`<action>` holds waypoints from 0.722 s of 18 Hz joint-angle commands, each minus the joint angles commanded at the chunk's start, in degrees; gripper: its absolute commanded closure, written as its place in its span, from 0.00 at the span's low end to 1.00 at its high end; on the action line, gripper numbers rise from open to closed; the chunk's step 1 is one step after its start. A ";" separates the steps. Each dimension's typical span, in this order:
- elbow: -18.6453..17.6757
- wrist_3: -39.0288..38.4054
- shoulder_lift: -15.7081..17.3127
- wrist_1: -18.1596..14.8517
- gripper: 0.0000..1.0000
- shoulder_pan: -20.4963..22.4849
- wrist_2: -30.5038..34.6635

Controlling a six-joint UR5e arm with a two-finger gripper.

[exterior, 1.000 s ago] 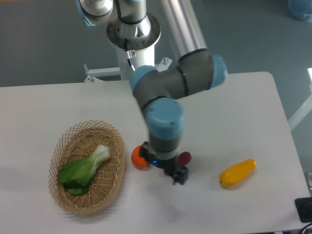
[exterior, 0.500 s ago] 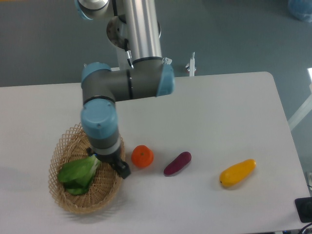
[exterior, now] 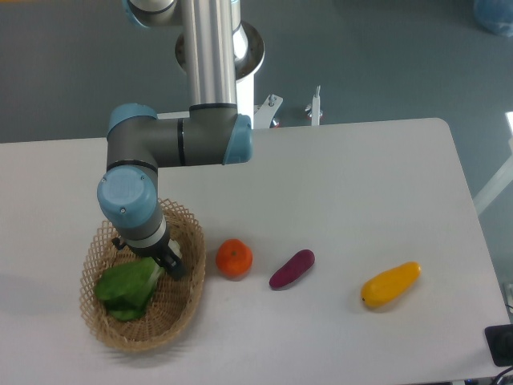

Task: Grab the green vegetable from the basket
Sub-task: 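Lower the gripper onto the bok choy stem and close it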

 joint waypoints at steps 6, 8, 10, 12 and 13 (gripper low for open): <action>-0.35 -3.17 -1.85 2.38 0.00 -0.44 -0.09; -0.35 -3.08 -1.85 2.38 0.04 -0.53 -0.09; -0.35 -3.26 -1.68 2.20 0.42 -0.53 -0.35; -0.35 -4.83 -1.32 2.20 0.74 -0.53 -0.53; -0.35 -5.36 -1.15 2.20 0.86 -0.53 -0.61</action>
